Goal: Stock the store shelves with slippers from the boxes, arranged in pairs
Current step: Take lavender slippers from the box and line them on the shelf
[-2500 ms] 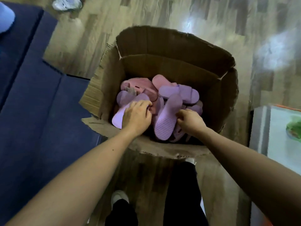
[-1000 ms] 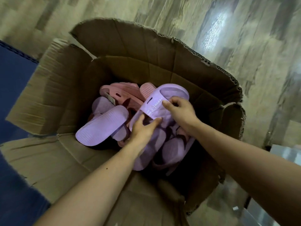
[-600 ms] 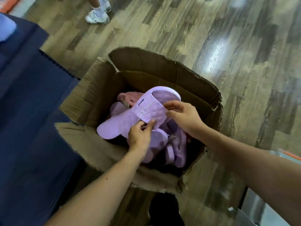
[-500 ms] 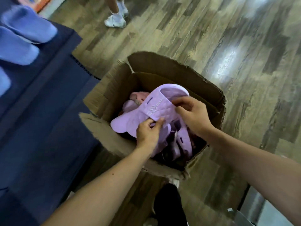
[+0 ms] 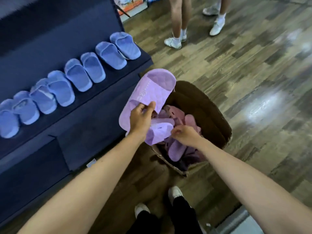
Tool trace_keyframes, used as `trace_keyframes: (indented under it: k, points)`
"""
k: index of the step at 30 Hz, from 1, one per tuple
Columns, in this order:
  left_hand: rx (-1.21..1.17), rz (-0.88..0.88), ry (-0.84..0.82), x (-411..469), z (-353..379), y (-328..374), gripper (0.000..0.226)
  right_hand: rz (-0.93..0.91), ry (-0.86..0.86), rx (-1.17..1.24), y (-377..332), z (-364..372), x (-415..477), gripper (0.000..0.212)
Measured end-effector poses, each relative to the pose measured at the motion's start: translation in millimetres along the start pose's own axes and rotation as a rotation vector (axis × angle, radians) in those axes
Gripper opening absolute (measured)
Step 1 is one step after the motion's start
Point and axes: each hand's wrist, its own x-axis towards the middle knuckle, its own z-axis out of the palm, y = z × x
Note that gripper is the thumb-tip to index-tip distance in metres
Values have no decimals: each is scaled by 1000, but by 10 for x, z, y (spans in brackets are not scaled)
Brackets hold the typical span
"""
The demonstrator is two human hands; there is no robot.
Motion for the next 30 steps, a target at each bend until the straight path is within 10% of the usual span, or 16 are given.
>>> trace_keyframes:
  k: [11,18,30]
  points:
    - [-362,68,260,-238,-1162,877,5,-224,-61,-207,-1113,182,135,78]
    - [-629,104,342,-433,-1648,905,13,-309,147,-500,-1611,32,335,30]
    - [-515,110,655,-1032,-2956,376,8,-693,198,-495,-3027,762,-107,31]
